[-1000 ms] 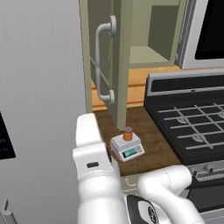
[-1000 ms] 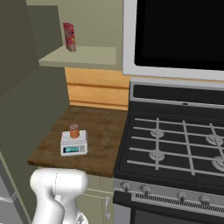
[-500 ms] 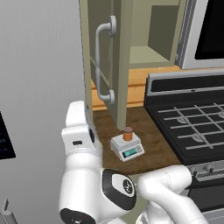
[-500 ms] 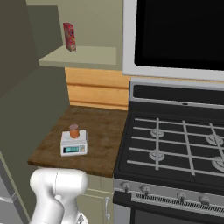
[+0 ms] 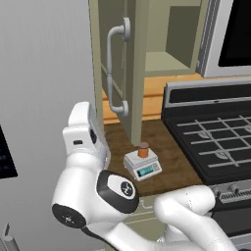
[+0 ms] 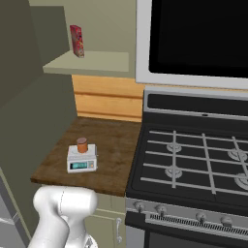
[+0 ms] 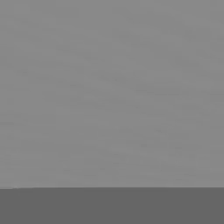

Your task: Pick the jam and place it on the digital scale for weighing, and close the cabinet.

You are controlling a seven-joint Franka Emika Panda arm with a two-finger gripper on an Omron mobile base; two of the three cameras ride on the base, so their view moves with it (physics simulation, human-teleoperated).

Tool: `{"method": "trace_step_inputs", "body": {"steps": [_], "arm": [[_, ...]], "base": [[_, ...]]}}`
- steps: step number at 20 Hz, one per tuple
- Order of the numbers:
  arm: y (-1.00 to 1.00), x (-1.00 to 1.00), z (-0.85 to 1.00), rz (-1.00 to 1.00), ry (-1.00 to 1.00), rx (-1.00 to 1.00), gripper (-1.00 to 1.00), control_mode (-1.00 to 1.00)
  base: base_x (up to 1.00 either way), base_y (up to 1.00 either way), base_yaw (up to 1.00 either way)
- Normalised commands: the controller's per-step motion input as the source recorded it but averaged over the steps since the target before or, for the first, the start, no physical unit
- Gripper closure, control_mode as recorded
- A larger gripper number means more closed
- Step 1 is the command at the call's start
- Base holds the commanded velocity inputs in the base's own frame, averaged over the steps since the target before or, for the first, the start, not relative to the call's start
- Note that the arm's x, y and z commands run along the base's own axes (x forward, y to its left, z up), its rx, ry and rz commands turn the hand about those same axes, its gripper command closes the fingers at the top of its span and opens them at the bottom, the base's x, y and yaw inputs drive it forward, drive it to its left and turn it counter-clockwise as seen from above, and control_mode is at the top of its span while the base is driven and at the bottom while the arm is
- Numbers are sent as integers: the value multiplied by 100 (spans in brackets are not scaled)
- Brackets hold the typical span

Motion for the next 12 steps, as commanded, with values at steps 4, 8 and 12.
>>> {"method": "trace_step_inputs", "body": {"steps": [4,8,12], "arm": [[-2,35,0,-7,10,0,-100,-100],[-37,33,0,-5,5,1,-100,-100],[-48,37,1,-2,2,4,-100,-100]], "base": [[0,0,0],[0,0,0],[0,0,0]]}}
